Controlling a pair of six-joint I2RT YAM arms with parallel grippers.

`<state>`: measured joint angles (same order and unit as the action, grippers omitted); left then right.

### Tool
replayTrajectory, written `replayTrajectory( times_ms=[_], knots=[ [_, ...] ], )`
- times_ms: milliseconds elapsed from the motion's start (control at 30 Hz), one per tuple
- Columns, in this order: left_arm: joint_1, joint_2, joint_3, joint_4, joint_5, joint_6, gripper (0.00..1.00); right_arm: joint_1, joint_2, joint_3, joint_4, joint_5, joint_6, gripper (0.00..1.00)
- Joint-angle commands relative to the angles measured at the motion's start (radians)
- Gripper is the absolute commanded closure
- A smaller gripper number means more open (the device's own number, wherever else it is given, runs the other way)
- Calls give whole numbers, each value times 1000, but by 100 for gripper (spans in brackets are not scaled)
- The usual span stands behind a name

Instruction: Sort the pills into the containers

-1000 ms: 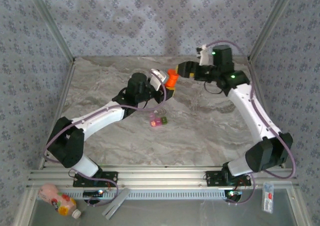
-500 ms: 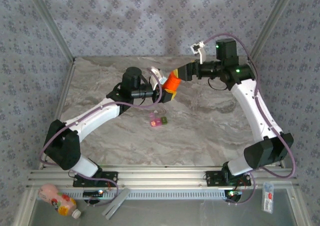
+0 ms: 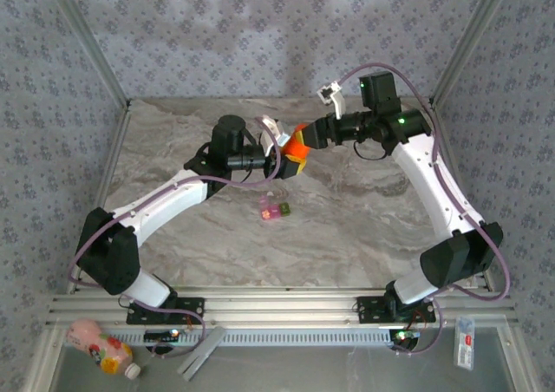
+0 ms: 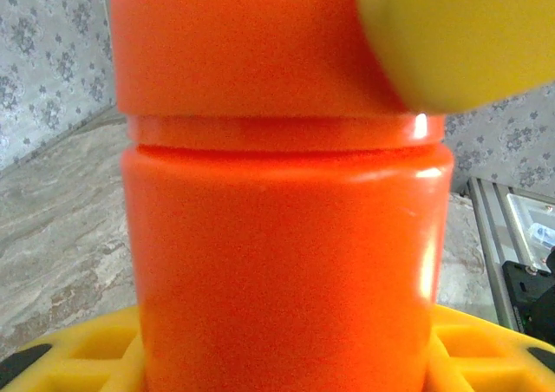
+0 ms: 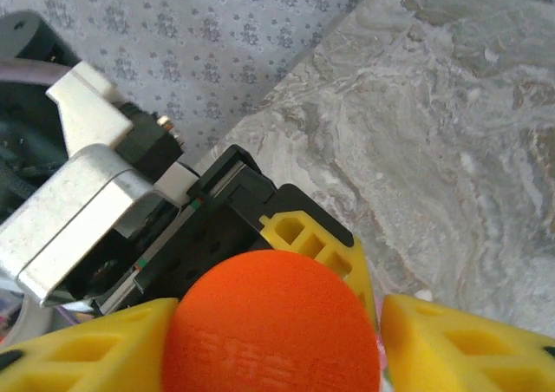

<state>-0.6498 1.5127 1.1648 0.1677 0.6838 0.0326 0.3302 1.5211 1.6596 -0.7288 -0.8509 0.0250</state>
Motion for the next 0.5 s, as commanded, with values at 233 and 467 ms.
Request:
replayTrajectory(
  times_ms=[233,467],
  knots=[
    [-2,-6,29,63,-77,-12,100,61,-57,-155,210,173,273,60],
    [-3,3,26,79,-82,-17,100,138,-73,-178,244,263,297,33]
  ],
)
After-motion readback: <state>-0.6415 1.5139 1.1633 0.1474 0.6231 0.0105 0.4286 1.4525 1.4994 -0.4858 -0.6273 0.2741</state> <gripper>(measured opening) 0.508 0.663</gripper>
